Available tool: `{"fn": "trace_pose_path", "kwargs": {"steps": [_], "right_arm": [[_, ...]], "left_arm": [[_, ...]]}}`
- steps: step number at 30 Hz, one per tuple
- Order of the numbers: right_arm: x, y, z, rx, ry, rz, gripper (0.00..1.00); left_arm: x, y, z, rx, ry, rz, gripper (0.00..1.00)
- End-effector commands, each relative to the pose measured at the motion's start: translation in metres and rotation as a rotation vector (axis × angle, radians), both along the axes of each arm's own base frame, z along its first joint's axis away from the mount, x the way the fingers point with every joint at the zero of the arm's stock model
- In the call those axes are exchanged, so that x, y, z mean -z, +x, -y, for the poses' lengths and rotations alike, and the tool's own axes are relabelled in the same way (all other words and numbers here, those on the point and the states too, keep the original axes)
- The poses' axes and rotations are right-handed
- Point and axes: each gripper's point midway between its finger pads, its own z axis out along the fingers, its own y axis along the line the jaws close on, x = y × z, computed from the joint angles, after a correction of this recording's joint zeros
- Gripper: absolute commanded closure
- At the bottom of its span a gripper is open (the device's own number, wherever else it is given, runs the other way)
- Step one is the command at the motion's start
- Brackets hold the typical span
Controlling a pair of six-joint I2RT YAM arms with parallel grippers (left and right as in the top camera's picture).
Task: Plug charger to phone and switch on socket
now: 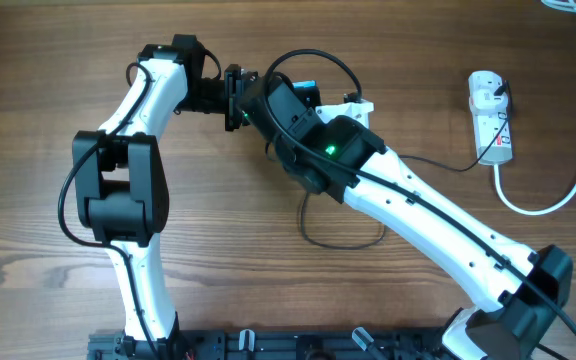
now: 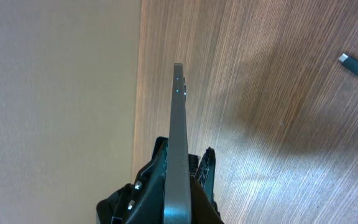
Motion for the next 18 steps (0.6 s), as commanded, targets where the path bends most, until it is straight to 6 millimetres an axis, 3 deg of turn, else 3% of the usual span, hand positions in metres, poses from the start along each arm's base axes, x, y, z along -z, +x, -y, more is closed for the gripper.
{"fn": "trace_pose_path", "kwargs": {"steps": [1, 9, 18], "right_arm": [[-0.0208, -0.0008, -0.0019, 0.004, 0.062, 0.035, 0.95], [-0.0159, -0.0039, -0.0079, -0.022, 0.078, 0.005, 0.95], [-0.0159, -0.0039, -0.0081, -0.023, 0.079, 0.005, 0.96]], "left_arm": [[-0.0152, -0.0039, 0.0012, 0.002, -0.019, 0.016, 0.58], [-0.0153, -0.0040, 0.0011, 0.002, -0.019, 0.014, 0.57], [-0.0155, -0.0061, 0.0009, 0.002, -0.016, -0.014, 0.66]]}}
